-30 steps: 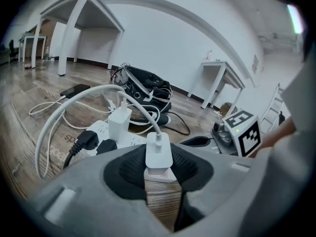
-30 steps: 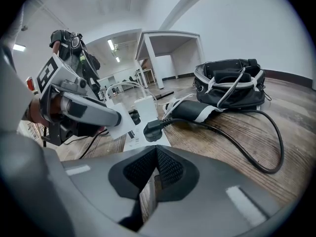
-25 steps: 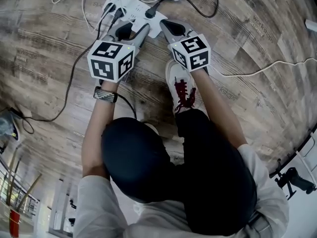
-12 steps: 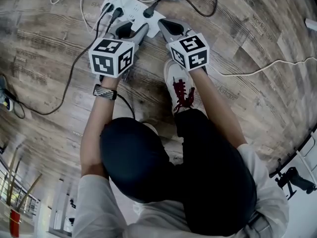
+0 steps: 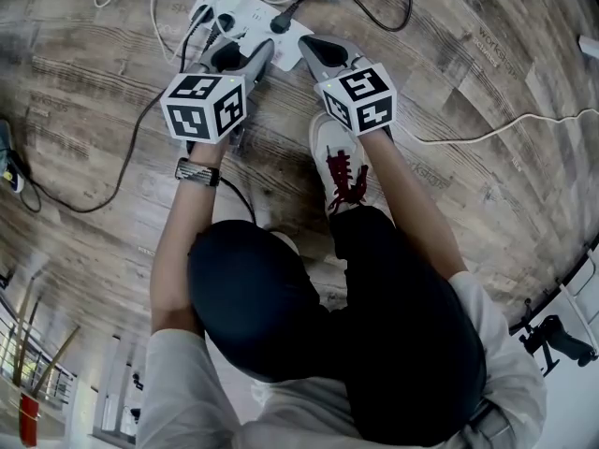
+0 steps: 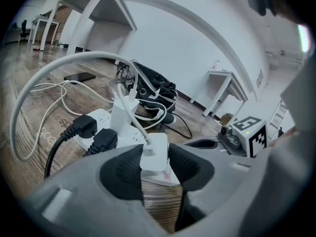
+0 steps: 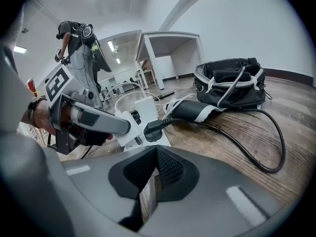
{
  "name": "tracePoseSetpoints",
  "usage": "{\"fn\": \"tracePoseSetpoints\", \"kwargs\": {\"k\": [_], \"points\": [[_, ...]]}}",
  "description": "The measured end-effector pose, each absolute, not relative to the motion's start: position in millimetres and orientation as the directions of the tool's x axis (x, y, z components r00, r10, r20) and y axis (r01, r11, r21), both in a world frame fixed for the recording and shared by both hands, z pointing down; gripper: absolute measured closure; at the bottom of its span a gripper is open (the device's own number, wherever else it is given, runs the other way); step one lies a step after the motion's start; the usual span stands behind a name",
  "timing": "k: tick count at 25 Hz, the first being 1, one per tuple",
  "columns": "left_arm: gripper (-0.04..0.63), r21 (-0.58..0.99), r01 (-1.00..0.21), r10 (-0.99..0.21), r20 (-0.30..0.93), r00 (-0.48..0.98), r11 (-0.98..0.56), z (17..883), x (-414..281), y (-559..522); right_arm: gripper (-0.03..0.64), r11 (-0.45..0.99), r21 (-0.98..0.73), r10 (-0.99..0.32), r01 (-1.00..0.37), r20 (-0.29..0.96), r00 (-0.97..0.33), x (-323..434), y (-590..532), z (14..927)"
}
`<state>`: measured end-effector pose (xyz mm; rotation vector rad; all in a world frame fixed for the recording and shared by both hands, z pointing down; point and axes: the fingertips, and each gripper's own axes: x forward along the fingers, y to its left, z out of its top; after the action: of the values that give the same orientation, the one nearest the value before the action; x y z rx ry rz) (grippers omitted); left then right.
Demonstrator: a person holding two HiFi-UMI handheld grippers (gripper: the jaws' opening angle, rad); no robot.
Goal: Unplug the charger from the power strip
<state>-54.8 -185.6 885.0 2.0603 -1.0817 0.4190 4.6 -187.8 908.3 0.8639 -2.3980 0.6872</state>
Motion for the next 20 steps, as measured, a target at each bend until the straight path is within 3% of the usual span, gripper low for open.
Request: {"fn": "tracePoseSetpoints", "kwargs": {"k": [12,20], "points": [[0.336,0.463,-0.833,-0.522,0.65,0.552,-0.303,900.7,-64.5,-181.6,0.615,0.671,-0.293,-0.434,-0.681,0.589,-0.681,4.4,-189.3,907.9],[0.321,0.468,-0.831,-0.509,0.658,0.556,-0.301,902.8,-65.6,-173.4,0.615,0.665,-0.299,-0.435,-0.684,0.589,-0.681,3.5,-189.8,908.3]]}}
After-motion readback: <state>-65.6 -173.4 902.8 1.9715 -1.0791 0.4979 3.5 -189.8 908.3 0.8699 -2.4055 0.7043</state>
